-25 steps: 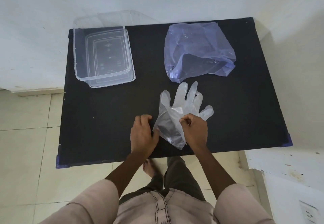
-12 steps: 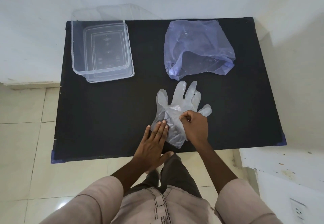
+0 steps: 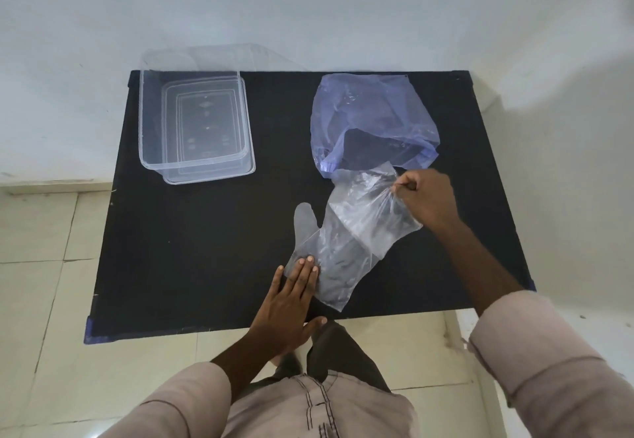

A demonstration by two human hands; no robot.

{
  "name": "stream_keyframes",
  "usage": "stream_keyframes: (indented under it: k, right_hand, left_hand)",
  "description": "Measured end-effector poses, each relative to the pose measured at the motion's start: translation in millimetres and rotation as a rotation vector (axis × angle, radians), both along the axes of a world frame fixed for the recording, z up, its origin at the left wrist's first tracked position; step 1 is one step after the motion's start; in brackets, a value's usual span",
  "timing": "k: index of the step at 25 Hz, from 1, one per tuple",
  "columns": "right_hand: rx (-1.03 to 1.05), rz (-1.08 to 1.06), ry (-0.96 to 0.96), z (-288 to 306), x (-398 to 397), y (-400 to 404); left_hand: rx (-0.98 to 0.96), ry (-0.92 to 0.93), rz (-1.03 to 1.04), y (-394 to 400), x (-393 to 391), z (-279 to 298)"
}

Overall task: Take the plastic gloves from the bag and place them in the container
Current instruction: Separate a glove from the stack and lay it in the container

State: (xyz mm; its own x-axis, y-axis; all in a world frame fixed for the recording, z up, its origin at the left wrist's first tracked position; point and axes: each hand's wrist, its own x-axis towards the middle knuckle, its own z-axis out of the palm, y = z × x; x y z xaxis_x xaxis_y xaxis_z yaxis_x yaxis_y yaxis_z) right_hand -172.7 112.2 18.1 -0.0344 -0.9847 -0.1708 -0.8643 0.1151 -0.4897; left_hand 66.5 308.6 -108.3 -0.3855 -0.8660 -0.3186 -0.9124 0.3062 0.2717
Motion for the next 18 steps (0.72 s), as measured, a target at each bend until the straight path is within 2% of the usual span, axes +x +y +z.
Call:
stream_keyframes:
  k: [10,14,16,18]
  right_hand:
    - [-0.232,0.073,0.188,56.0,-47.7,-69.2]
    - [-0.267,0.253,0.181,76.2,-47.1,-70.0]
    - [-0.248,0.389,0.153,84.6,-41.7,-62.9]
    - [-0.227,0.501,0.177,96.0,-34.6,-54.0]
  left_hand:
    - [-0.003,0.010,-0.009,-0.4,-1.7,-0.1]
    - [0.070,-0.001,0.008,-4.1,-2.0,13.7]
    - [0.064,0.074,0.085,-15.3,-5.0,39.6]
    - [0.100,0.248,0.209,-41.6,-9.2,83.7]
